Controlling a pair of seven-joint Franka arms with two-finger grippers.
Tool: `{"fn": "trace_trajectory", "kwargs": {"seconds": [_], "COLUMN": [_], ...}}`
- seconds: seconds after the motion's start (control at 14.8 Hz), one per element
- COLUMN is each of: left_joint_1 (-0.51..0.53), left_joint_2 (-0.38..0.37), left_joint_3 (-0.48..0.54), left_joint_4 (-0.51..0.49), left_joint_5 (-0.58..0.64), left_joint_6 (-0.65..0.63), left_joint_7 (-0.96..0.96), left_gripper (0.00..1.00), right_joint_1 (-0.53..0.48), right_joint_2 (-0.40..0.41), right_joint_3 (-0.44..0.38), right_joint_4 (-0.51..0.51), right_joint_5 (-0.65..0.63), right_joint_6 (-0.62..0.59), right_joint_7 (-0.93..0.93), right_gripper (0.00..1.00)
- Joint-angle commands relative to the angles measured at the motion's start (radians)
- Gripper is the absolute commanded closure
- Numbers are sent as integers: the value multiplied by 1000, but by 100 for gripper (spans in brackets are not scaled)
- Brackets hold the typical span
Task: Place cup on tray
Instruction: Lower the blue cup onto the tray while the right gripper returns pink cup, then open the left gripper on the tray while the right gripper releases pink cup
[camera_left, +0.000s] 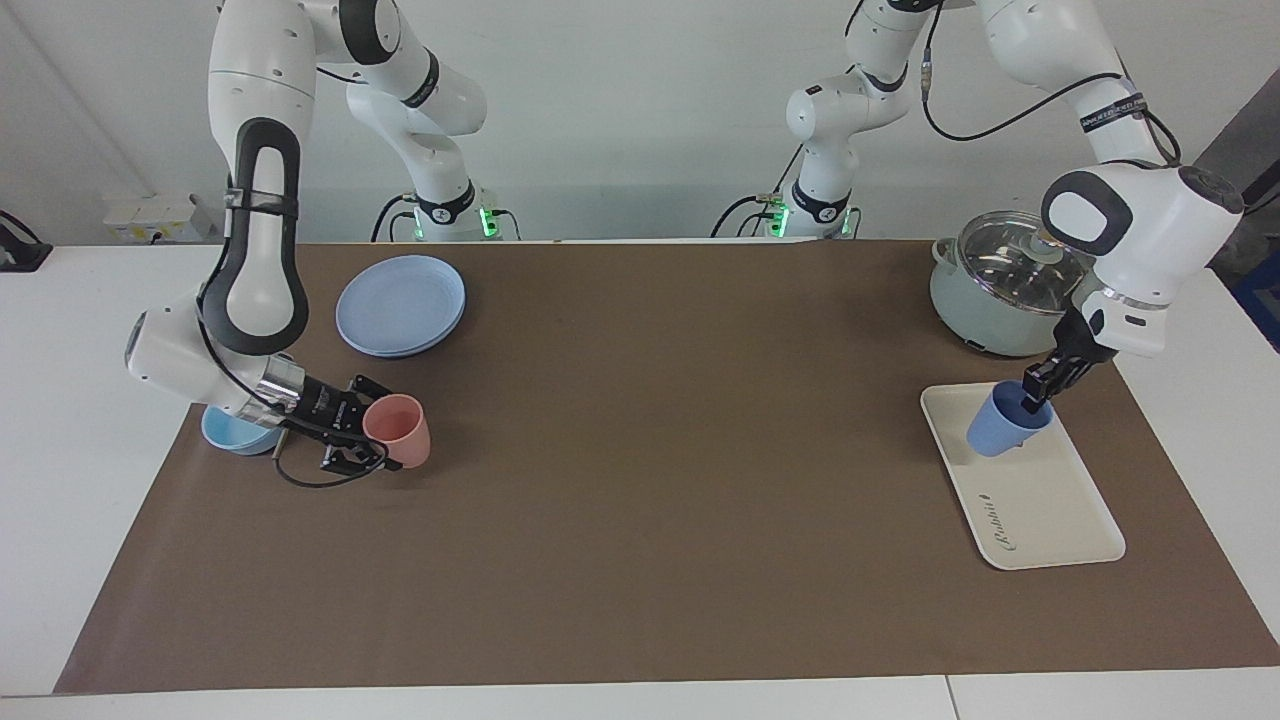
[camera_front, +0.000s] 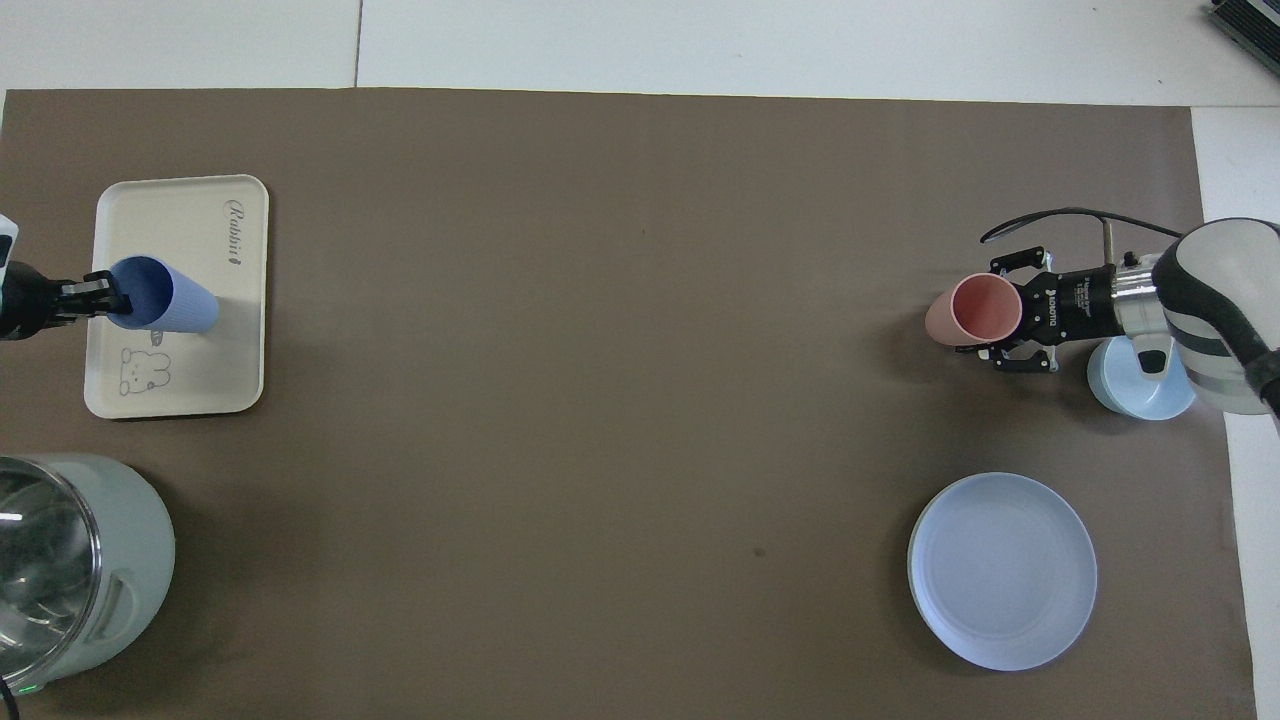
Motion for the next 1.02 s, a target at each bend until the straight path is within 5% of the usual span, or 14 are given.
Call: {"fn": "trace_trajectory", "kwargs": {"seconds": [0.0,0.07,0.14,0.2,0.27,0.41,0.61,0.95], "left_joint_1": [6,3,0,-6,-9,-16,-83,-212], "left_joint_2": [4,4,5,5,1,-18,-45,-117], "left_joint_3": [-6,-6,-6,-6,-6,-10,-15,-15], "left_joint_4": [-9,-9,-4,3,17,72,144,143], "left_joint_5": [-19,-19,-17,-16,-14,1,150,174], "left_joint_6": [27,29,23,11,-3,-93,-230,-393], "left_joint_7": [40,40,39,39,39,37,36,28], "left_gripper": [100,75,1,0,0,0,0,0], "right_joint_1": [-24,-22,-22,-21,-19,-21,-24,-21], "right_joint_2": [24,24,22,24,24,22,8,-16], "right_joint_3": [11,11,11,11,11,11,8,-35], "right_joint_4": [28,26,23,16,14,8,6,11], "right_joint_5": [-4,-6,-4,5,5,5,5,5], "right_joint_6": [-17,-15,-12,-4,-3,-4,-6,-3], "right_joint_7": [-32,-31,-31,-19,-19,-23,-23,-25], "right_gripper": [100,100,100,100,63,36,29,8]}}
